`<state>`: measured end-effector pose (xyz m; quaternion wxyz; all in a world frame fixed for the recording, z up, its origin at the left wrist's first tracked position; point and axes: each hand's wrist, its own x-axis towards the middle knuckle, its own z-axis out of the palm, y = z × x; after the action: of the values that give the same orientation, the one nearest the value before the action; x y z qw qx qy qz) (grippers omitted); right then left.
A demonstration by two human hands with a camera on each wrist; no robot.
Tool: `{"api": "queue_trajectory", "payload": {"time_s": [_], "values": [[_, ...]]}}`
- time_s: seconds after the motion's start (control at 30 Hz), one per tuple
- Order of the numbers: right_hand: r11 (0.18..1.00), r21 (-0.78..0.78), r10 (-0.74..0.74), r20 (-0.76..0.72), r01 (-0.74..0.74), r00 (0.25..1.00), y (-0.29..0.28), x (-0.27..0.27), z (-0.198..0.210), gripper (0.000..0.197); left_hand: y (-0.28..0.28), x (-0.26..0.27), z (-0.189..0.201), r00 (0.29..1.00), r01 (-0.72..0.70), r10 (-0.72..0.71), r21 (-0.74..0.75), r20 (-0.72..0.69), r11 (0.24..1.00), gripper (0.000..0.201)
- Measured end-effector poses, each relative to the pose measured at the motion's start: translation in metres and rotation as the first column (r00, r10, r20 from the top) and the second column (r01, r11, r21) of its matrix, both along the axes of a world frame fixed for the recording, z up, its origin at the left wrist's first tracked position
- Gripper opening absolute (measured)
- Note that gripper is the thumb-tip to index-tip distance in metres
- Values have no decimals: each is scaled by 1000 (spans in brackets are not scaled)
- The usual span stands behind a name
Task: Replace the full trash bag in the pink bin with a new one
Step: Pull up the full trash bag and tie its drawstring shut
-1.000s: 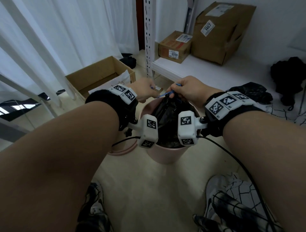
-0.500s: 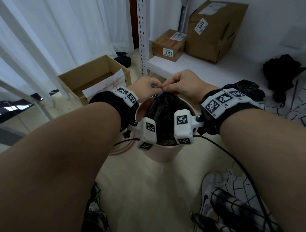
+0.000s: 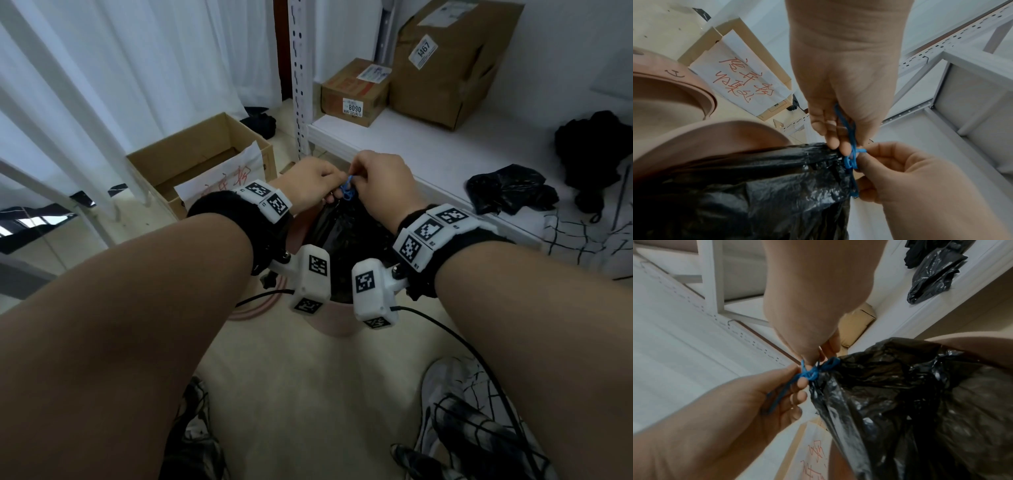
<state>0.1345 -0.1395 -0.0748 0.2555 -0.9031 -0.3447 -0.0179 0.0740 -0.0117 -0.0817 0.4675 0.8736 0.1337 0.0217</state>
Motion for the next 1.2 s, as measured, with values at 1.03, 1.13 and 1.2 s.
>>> {"api": "queue_trajectory", "payload": {"time_s": [1.03, 1.13, 1.2], "values": [[962, -257, -125, -125, 90, 984, -39, 19, -8, 6, 6, -9, 1, 987, 158, -106, 600, -122, 784, 19], [952, -292, -130, -110, 93, 985, -40, 18, -7, 6, 5, -7, -1, 981, 192, -125, 623, -151, 758, 12], [947, -307, -123, -87, 90, 989, -40, 18, -7, 6, 8, -6, 0, 975, 219, -137, 661, -174, 718, 9]]}}
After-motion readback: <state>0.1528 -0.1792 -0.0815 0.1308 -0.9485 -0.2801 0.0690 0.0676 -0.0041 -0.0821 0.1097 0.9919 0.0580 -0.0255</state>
